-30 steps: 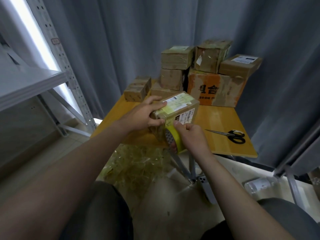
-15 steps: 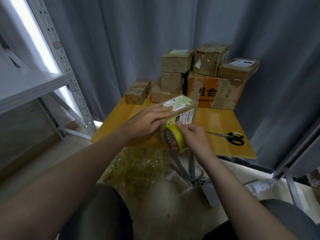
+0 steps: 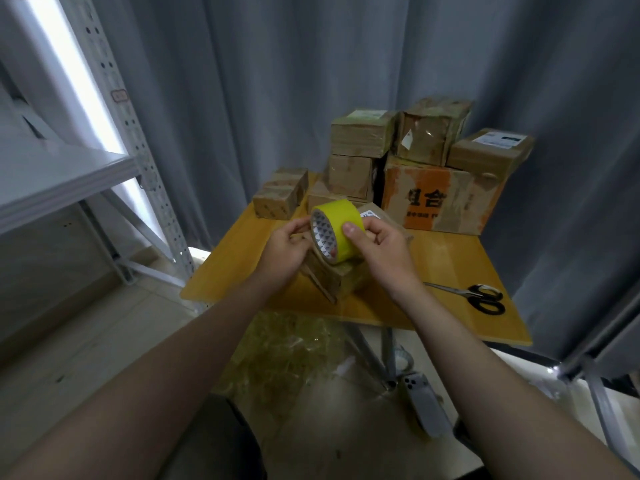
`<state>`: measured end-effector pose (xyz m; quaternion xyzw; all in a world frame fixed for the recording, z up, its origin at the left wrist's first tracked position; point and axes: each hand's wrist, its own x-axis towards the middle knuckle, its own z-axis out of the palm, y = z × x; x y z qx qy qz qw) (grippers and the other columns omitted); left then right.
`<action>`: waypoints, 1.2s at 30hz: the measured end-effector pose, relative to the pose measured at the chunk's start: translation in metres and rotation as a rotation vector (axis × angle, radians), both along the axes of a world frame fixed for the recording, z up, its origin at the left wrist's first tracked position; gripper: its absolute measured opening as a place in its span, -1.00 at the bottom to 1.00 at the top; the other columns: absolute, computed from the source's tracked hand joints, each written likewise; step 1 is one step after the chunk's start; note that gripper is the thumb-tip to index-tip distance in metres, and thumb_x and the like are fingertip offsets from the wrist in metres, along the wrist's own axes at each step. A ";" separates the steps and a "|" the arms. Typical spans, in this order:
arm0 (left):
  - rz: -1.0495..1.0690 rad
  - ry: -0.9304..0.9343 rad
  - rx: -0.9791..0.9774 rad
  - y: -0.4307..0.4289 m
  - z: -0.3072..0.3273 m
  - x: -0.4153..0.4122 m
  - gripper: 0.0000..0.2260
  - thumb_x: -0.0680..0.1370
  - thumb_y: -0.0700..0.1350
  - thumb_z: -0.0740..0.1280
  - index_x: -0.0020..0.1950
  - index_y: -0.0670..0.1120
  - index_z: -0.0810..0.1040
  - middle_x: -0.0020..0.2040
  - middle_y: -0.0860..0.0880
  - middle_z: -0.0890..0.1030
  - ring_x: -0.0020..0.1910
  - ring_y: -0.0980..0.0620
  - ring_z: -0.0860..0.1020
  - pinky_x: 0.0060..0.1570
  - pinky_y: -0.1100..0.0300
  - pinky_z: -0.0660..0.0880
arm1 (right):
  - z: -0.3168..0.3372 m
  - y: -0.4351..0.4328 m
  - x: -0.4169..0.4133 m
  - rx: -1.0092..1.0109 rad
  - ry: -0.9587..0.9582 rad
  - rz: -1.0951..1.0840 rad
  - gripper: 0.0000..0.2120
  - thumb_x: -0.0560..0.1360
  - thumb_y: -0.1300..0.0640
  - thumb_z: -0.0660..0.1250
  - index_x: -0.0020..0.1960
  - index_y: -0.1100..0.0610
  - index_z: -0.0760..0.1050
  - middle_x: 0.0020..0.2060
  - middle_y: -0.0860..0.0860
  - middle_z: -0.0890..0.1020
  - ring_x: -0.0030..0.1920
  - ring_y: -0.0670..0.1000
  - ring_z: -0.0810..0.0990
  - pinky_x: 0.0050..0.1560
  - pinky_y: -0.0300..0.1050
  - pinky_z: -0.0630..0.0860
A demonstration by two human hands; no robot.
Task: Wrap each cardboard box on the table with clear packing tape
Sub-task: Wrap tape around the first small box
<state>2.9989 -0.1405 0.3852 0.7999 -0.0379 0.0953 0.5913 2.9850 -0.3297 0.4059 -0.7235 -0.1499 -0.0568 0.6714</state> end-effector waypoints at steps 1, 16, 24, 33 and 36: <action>-0.101 0.056 -0.016 0.001 -0.001 -0.002 -0.39 0.58 -0.34 0.40 0.59 -0.14 0.26 0.31 -0.02 0.53 0.08 0.35 0.60 -0.02 0.40 0.54 | 0.000 0.004 0.005 -0.012 -0.001 -0.003 -0.87 0.63 0.12 0.39 -0.05 0.15 0.62 -0.30 -0.04 0.71 -0.26 -0.12 0.64 -0.22 -0.21 0.55; 0.000 0.085 0.306 -0.009 -0.023 0.003 0.36 0.07 0.34 0.65 0.55 0.37 -0.29 0.58 0.11 0.29 0.52 -0.01 0.33 0.41 -0.16 0.40 | 0.049 0.010 0.016 -0.134 0.116 -0.162 -0.56 0.61 -0.12 0.38 -0.33 0.12 0.48 -0.54 -0.03 0.52 -0.50 -0.07 0.50 -0.40 -0.23 0.36; -0.015 0.143 0.537 -0.013 -0.008 0.002 0.35 0.06 0.43 0.57 0.65 0.18 -0.14 0.62 0.02 0.23 0.56 -0.07 0.26 0.48 -0.26 0.25 | 0.009 -0.033 -0.024 -0.363 0.141 -0.217 -0.52 0.56 -0.17 0.41 -0.28 0.22 0.57 -0.35 0.11 0.65 -0.36 0.10 0.56 -0.29 0.05 0.43; -0.149 0.127 0.849 -0.008 0.004 0.007 0.21 0.28 0.45 0.49 0.68 -0.04 -0.05 0.65 0.11 -0.02 0.61 -0.03 0.11 0.56 -0.15 0.09 | -0.011 -0.038 -0.023 -0.352 0.221 -0.200 -0.55 0.58 -0.15 0.41 -0.35 0.09 0.45 -0.48 0.01 0.44 -0.46 -0.04 0.39 -0.32 -0.07 0.28; -0.173 0.083 1.001 -0.006 0.003 0.006 0.12 0.37 0.51 0.34 0.69 0.00 -0.13 0.67 0.13 -0.13 0.63 0.00 0.00 0.53 -0.16 -0.04 | -0.014 -0.036 -0.022 -0.346 0.219 -0.201 -0.56 0.58 -0.16 0.40 -0.35 0.07 0.43 -0.46 0.02 0.43 -0.44 -0.03 0.40 -0.32 -0.08 0.29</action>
